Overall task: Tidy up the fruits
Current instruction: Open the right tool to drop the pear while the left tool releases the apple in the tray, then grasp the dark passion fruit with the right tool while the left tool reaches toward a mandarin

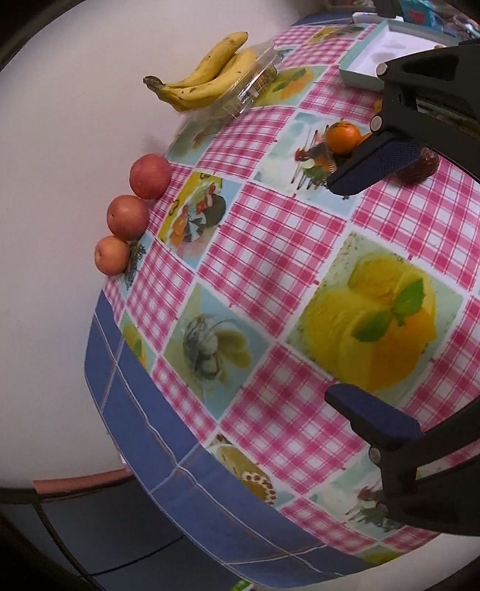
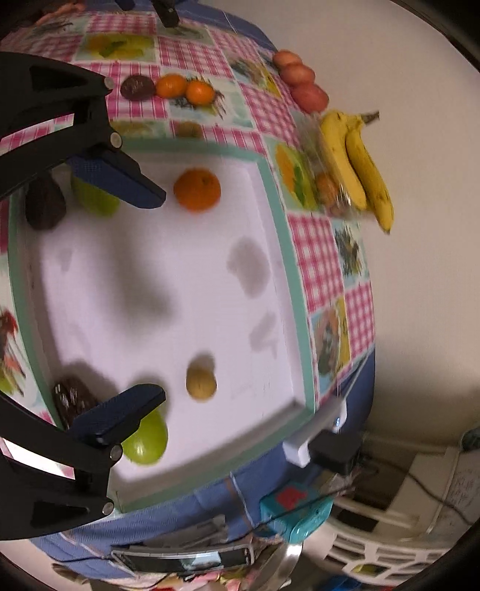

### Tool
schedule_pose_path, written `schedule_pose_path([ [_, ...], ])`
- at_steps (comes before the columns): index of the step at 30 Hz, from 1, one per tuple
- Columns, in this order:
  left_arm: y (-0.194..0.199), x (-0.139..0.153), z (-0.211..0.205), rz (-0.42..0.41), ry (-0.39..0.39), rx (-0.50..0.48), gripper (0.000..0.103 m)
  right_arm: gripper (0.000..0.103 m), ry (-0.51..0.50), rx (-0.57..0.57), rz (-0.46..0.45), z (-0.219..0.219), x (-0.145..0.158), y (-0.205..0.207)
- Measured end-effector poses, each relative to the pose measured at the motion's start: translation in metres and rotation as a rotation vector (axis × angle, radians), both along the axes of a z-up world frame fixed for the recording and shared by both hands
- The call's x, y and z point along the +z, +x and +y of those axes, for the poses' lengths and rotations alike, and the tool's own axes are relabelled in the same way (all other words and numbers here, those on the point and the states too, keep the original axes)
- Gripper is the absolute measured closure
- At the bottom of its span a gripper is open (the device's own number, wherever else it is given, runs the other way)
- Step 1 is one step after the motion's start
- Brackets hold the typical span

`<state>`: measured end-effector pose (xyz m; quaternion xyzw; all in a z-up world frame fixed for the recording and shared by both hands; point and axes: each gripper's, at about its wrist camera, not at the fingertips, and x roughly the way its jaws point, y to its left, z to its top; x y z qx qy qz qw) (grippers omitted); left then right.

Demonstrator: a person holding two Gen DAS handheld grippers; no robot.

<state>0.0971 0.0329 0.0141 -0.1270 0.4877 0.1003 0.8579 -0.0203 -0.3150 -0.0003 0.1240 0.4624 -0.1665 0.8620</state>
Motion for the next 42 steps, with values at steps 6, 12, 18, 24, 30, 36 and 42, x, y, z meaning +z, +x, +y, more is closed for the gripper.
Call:
schedule_pose_path([
  [6,0.012,-0.002,0.009,0.008,0.019,-0.065,0.000,0.007,0.066,0.079,-0.013,0.021,0.001,0.012],
  [12,0.016,0.002,0.020,-0.007,0.030,-0.096,0.000,0.007,0.082,0.139,-0.038,0.052,0.010,0.025],
  [18,0.022,-0.007,0.025,0.037,0.021,-0.120,0.000,0.007,0.093,0.216,-0.063,0.090,0.020,0.044],
  [24,0.028,-0.029,0.030,0.092,-0.011,-0.100,0.000,0.016,0.063,0.313,-0.028,0.130,0.013,0.060],
  [30,0.033,-0.039,0.034,0.113,-0.024,-0.074,0.000,0.037,0.088,0.364,0.037,0.151,-0.010,0.074],
  [36,0.035,-0.039,0.028,0.119,-0.051,-0.085,0.000,0.044,0.133,0.412,0.108,0.164,-0.033,0.082],
  [42,0.037,-0.041,0.017,0.128,-0.075,-0.111,0.000,0.059,0.154,0.428,0.130,0.167,-0.041,0.084],
])
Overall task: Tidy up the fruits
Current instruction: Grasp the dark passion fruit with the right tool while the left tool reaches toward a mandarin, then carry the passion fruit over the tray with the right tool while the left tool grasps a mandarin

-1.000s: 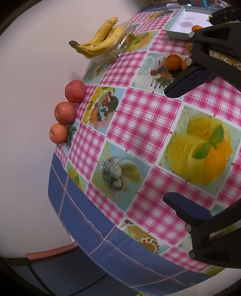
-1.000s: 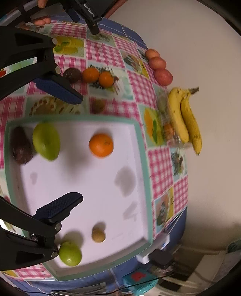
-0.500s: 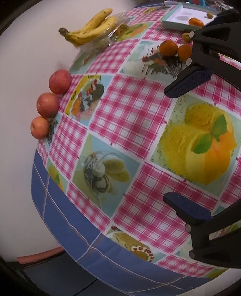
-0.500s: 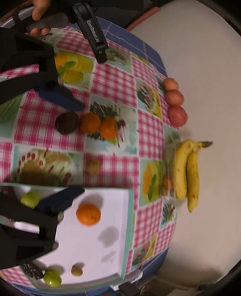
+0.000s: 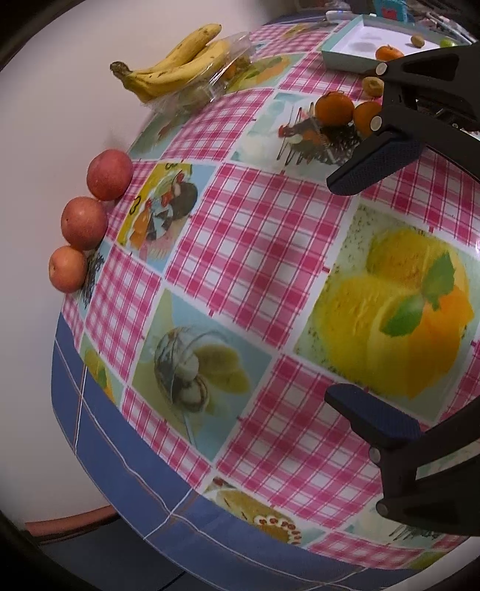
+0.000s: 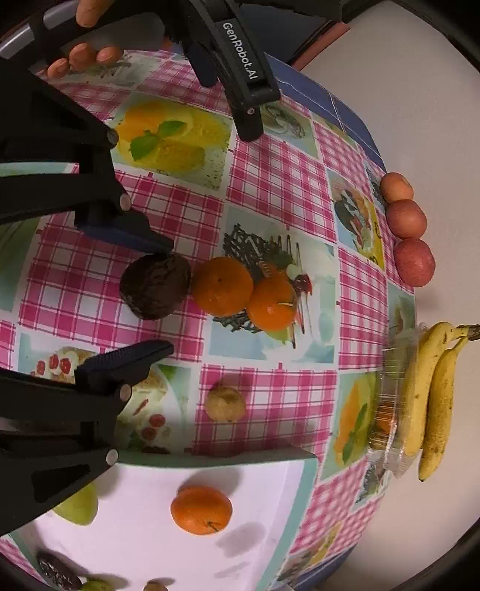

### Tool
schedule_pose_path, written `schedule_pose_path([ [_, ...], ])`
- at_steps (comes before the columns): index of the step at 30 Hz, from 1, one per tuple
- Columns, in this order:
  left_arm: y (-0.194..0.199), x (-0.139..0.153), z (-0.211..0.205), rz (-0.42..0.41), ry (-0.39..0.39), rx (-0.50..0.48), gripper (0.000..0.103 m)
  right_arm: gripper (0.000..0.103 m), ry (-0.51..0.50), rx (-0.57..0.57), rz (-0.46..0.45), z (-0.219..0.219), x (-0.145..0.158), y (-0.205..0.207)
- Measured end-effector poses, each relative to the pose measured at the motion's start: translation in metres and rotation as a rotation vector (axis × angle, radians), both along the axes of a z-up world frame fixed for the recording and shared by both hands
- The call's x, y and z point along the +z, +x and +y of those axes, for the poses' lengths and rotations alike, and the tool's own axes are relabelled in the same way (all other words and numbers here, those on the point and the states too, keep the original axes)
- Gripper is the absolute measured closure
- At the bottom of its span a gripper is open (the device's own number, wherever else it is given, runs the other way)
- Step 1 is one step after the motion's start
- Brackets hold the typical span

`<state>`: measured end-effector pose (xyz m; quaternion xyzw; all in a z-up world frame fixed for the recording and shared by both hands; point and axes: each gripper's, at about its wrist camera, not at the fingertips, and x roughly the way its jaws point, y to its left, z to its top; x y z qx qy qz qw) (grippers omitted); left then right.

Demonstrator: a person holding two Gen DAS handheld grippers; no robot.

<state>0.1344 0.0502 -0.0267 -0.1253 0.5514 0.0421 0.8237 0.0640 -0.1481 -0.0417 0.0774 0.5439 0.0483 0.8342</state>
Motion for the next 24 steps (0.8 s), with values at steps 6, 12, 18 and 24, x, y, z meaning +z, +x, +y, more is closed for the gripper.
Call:
schedule_pose_path([
  [6,0.000,0.003,-0.009,-0.014,-0.085,-0.015,0.001,0.065,0.021,-0.015,0.008,-0.007,0.000,-0.001],
  [12,-0.001,0.010,-0.028,-0.033,-0.157,-0.067,0.015,0.066,0.036,-0.083,-0.061,-0.028,0.023,-0.003],
  [18,-0.008,0.010,-0.066,-0.036,-0.190,-0.177,0.028,0.065,0.001,-0.188,-0.121,-0.067,0.046,-0.011],
  [24,-0.018,0.004,-0.110,-0.029,-0.200,-0.298,0.040,0.065,0.014,-0.279,-0.129,-0.100,0.052,-0.017],
])
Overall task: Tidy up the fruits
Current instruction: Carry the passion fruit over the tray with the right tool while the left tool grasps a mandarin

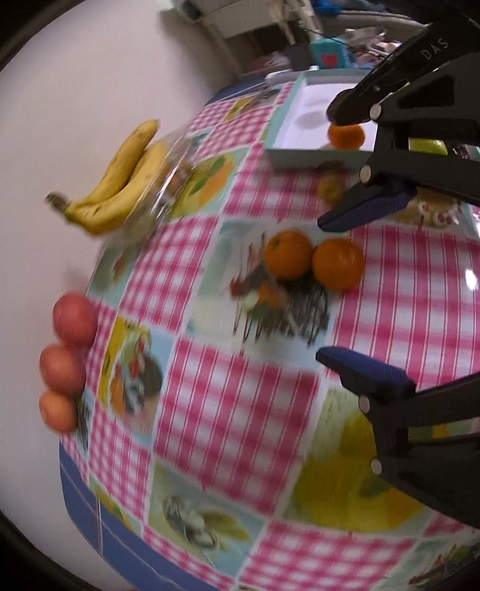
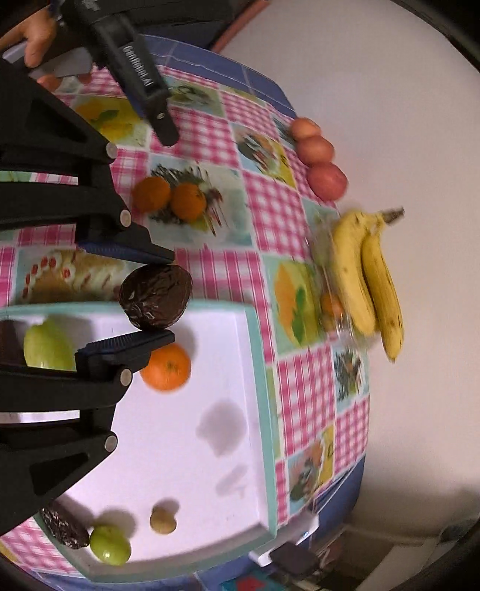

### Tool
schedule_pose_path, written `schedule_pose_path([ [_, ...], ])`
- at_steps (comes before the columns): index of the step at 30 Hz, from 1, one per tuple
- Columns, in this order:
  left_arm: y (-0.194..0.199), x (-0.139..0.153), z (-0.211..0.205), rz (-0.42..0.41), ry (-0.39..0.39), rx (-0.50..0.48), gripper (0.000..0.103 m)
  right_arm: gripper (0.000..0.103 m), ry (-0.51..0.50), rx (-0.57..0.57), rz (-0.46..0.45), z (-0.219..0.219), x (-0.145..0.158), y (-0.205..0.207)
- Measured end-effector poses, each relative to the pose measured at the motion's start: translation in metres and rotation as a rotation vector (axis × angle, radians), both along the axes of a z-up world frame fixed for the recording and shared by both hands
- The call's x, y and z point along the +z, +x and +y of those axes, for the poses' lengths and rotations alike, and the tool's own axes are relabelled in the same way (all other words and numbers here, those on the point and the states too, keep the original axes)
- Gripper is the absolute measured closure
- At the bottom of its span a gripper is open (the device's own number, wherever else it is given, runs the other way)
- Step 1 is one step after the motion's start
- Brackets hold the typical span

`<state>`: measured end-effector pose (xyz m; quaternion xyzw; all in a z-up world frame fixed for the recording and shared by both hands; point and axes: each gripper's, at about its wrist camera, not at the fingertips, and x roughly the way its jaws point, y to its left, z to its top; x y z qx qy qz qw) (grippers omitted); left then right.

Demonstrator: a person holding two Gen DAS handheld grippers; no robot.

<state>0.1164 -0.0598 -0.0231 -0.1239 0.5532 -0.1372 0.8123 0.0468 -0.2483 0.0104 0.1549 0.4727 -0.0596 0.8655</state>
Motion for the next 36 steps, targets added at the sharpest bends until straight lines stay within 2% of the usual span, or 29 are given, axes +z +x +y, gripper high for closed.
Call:
schedule_pose_path([
  [8,0.003,-0.008,-0.017,0.000,0.036,-0.038,0.061,0.065,0.009,-0.016,0.005,-0.014,-0.002,-0.004],
  [11,0.004,-0.009,-0.019,-0.002,0.036,-0.037,0.061,0.065,0.012,-0.025,-0.001,-0.019,-0.001,-0.005],
  [13,0.003,-0.009,-0.019,-0.005,0.031,-0.041,0.067,0.065,0.015,-0.029,-0.004,-0.020,0.000,-0.005],
  [21,0.003,-0.005,-0.020,-0.006,0.021,-0.047,0.069,0.065,0.031,-0.049,-0.014,-0.029,0.002,-0.006],
  [28,-0.005,0.017,-0.020,-0.048,-0.004,-0.052,0.069,0.065,0.028,-0.098,-0.019,-0.049,0.003,-0.012],
  [36,-0.018,0.043,-0.055,-0.090,-0.066,-0.139,0.069,0.066,0.018,-0.285,0.000,-0.112,-0.003,-0.036],
])
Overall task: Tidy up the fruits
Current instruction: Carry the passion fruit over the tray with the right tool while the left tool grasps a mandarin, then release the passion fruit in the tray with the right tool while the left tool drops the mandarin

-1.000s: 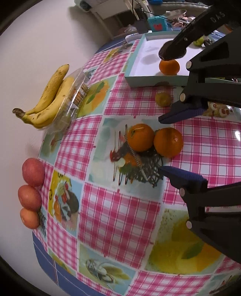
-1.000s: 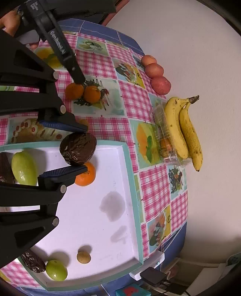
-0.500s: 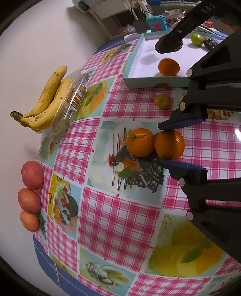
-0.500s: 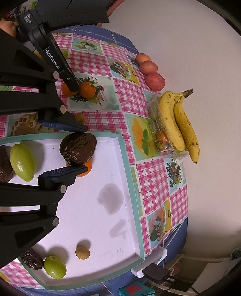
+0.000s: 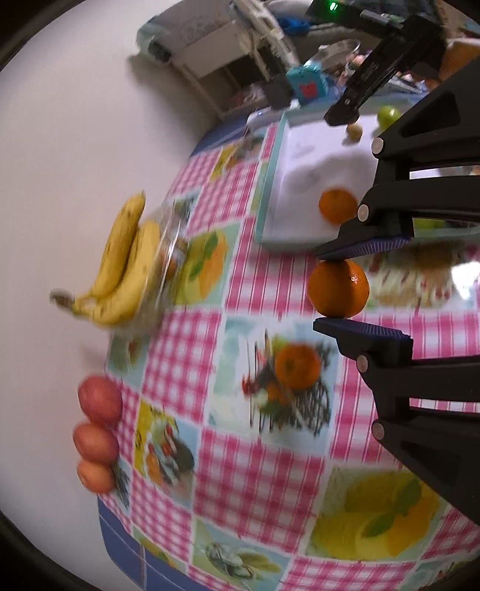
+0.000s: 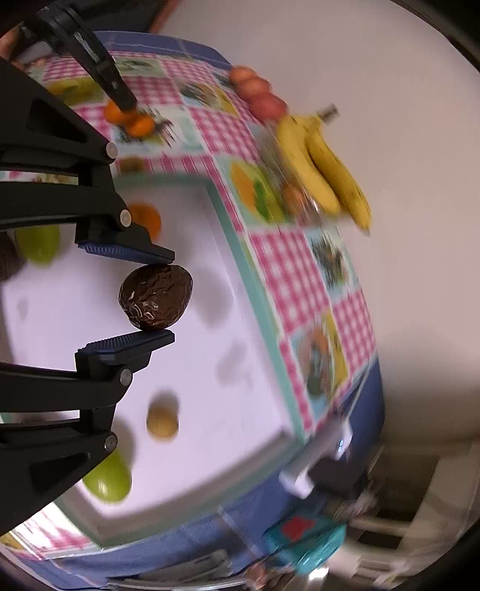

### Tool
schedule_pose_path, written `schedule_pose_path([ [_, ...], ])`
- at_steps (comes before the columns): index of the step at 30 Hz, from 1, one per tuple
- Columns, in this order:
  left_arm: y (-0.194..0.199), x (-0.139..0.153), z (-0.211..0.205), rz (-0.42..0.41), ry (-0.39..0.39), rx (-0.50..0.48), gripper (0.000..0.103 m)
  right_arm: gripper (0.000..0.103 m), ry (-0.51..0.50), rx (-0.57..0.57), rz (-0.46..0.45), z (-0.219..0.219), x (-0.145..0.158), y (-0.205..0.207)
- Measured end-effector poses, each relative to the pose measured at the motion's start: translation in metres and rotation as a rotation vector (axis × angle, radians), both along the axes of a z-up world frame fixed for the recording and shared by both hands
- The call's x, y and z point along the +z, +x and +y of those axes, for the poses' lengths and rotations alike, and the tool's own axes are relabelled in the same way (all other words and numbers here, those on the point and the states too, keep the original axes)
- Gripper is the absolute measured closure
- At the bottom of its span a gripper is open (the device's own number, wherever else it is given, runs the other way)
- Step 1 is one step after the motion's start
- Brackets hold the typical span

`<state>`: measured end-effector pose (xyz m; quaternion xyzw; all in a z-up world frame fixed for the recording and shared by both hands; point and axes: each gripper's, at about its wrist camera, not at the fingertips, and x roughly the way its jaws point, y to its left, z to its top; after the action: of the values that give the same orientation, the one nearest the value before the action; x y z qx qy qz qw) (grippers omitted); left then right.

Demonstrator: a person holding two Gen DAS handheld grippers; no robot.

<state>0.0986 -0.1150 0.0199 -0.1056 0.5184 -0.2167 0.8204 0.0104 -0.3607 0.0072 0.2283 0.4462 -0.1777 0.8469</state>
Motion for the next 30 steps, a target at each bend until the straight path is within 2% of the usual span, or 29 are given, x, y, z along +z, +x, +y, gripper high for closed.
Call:
schedule_pose_path([
  [8,-0.024,0.003,-0.060,-0.022,-0.005,-0.157,0.069,0.065,-0.024,-0.147,-0.005,-0.053,-0.001,-0.029],
  [13,-0.034,-0.009,-0.082,-0.001,0.027,-0.217,0.069,0.065,-0.019,-0.129,-0.024,-0.059,-0.003,-0.029],
  [20,-0.039,-0.028,-0.095,0.023,0.072,-0.240,0.069,0.065,-0.024,-0.083,-0.045,-0.057,-0.010,-0.020],
  [26,-0.038,-0.045,-0.099,0.051,0.112,-0.240,0.069,0.065,-0.026,-0.077,-0.028,-0.061,-0.025,-0.011],
  [30,-0.035,-0.047,-0.098,0.049,0.103,-0.237,0.069,0.065,-0.021,-0.075,-0.003,-0.063,-0.036,-0.006],
])
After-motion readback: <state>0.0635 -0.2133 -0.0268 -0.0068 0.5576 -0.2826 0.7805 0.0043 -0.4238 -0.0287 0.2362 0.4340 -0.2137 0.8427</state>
